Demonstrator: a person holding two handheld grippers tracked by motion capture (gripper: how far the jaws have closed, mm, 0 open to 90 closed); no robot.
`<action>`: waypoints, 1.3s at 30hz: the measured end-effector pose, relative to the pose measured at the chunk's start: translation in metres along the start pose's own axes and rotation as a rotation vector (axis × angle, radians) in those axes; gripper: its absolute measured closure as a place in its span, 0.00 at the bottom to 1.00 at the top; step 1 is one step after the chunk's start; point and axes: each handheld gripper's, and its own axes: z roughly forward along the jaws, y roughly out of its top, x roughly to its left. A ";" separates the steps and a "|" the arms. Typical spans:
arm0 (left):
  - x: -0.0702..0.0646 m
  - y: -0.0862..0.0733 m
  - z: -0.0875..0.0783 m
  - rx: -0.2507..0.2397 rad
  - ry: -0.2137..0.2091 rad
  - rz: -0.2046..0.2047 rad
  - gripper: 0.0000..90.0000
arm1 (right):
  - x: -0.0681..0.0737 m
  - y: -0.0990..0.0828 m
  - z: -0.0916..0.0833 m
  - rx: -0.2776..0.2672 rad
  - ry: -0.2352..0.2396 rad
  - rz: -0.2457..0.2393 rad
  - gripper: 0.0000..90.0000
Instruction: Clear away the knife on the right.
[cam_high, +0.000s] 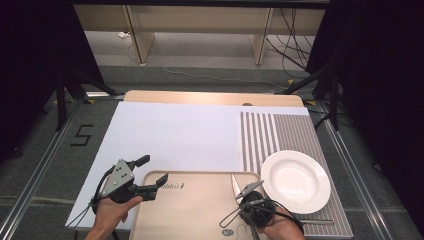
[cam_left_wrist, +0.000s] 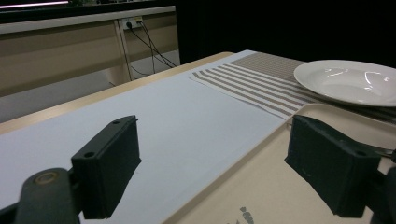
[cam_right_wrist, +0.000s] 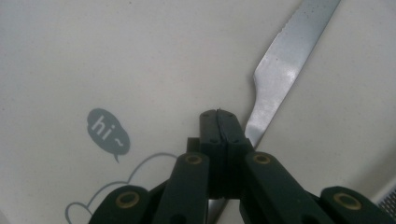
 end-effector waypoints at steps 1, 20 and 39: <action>0.000 0.000 0.000 0.001 0.000 0.000 0.18 | -0.001 -0.001 -0.001 0.001 -0.002 0.005 1.00; 0.000 0.000 0.000 -0.001 0.001 0.000 0.18 | -0.013 -0.015 -0.008 0.022 -0.008 0.057 1.00; 0.000 0.000 0.000 0.000 0.000 0.001 0.18 | -0.017 -0.026 -0.013 0.004 0.020 0.075 0.95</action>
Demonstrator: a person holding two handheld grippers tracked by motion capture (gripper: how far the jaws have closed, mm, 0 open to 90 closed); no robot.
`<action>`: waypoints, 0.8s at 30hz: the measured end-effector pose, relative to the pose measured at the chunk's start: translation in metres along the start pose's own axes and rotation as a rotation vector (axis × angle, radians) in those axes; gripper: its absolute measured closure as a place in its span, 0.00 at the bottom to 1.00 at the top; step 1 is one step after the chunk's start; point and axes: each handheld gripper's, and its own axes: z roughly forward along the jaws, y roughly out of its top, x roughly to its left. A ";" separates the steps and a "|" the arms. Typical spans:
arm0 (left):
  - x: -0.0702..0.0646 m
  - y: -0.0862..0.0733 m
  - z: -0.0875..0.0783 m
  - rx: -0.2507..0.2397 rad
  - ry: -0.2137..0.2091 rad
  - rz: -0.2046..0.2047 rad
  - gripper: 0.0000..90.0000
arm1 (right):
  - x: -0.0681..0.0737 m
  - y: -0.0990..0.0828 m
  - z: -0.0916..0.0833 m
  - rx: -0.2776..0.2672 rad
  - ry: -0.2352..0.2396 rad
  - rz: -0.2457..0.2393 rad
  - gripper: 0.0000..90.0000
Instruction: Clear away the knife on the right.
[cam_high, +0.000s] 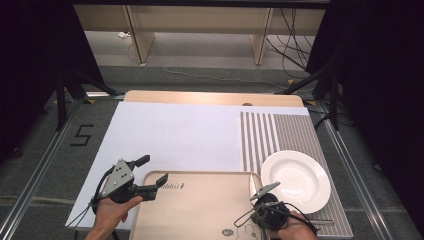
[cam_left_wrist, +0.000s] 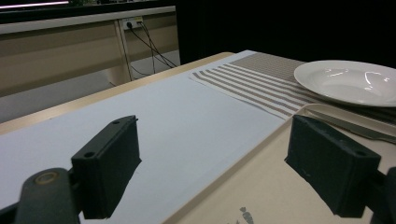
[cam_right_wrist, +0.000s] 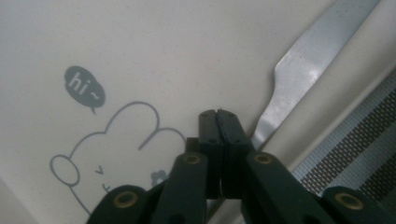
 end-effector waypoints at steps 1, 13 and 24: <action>0.000 0.000 0.000 0.000 0.000 0.000 0.18 | -0.001 0.000 -0.002 -0.014 0.021 0.000 0.91; 0.001 0.000 0.000 -0.002 0.001 0.001 0.18 | -0.005 0.006 -0.020 -0.238 0.145 0.039 0.44; 0.001 0.000 0.000 0.000 0.004 -0.006 0.18 | -0.012 0.001 -0.040 -0.324 0.119 0.086 0.30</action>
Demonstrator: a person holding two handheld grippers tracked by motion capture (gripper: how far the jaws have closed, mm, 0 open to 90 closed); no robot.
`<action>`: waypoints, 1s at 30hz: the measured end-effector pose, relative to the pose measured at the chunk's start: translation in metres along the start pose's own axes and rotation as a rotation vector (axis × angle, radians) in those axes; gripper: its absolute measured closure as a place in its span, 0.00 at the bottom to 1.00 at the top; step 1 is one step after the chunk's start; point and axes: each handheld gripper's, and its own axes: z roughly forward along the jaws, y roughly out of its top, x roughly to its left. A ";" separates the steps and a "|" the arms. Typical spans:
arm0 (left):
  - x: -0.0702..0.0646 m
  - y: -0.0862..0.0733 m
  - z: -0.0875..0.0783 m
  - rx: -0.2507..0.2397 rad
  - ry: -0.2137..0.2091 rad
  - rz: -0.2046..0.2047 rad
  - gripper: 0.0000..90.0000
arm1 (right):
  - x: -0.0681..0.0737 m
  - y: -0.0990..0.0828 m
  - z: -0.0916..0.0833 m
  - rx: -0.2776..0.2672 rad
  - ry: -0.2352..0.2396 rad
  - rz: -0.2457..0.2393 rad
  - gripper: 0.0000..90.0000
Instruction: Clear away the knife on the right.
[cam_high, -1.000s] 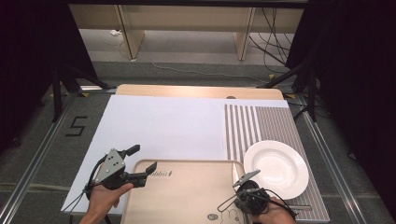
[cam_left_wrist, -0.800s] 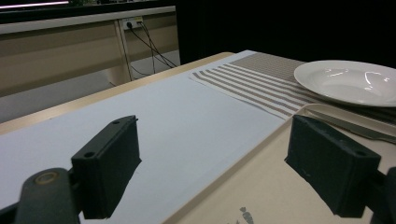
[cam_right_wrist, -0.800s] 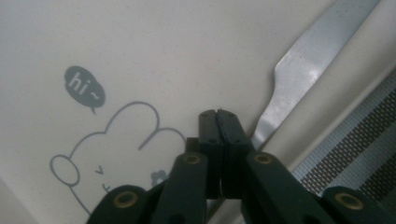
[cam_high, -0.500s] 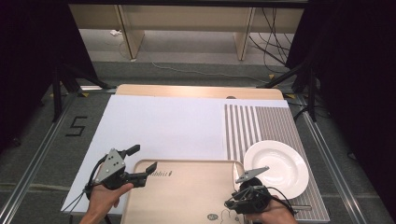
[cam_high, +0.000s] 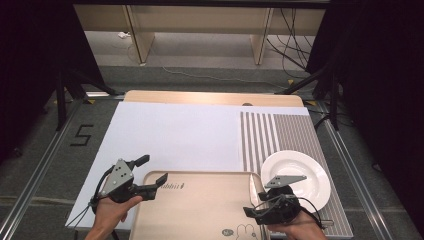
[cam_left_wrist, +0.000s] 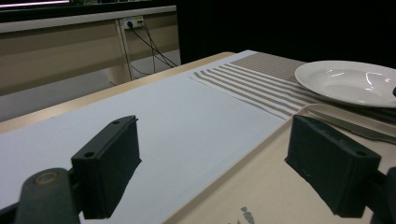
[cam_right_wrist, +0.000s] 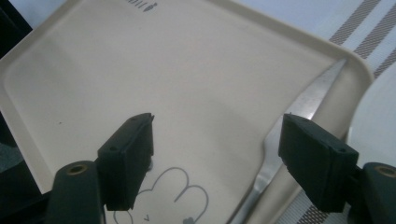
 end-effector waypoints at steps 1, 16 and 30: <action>0.000 0.000 0.000 0.001 0.000 0.000 0.18 | -0.001 0.000 -0.002 -0.008 0.000 0.005 0.29; 0.000 0.000 0.003 0.009 0.003 -0.009 0.18 | -0.024 -0.013 -0.033 -0.107 -0.040 0.062 0.24; 0.000 0.000 0.003 0.013 0.003 -0.014 0.18 | -0.032 -0.023 -0.046 -0.141 -0.064 0.097 0.24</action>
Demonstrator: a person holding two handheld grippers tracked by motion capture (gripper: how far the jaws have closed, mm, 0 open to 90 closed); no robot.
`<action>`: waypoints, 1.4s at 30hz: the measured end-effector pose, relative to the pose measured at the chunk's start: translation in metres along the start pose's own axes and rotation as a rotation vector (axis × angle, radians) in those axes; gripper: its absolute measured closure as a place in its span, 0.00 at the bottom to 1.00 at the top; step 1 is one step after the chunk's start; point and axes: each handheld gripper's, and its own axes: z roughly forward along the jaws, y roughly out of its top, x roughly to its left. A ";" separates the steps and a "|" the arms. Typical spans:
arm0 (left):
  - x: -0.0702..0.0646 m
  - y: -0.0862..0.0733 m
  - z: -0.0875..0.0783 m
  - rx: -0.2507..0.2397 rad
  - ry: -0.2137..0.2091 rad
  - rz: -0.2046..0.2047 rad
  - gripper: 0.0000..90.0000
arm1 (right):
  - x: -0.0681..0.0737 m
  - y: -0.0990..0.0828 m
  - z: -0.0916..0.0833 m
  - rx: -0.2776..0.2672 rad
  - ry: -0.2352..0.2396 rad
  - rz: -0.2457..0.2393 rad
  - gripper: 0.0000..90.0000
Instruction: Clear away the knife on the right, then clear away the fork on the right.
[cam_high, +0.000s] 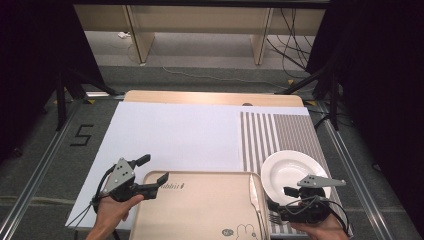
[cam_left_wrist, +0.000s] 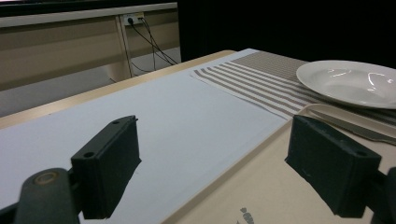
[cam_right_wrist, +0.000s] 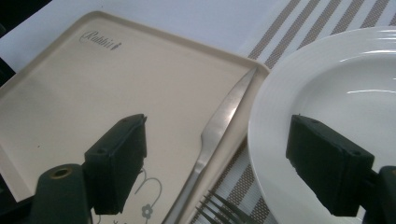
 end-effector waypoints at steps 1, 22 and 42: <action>0.000 0.000 0.000 0.000 0.001 0.000 0.18 | -0.001 -0.001 -0.001 -0.006 -0.003 -0.005 0.24; 0.000 -0.001 -0.002 -0.010 -0.007 0.015 0.18 | -0.018 -0.016 -0.026 0.011 -0.098 0.027 0.24; -0.001 -0.001 -0.002 -0.003 -0.004 0.015 0.18 | -0.050 -0.032 -0.050 0.112 -0.252 0.068 0.24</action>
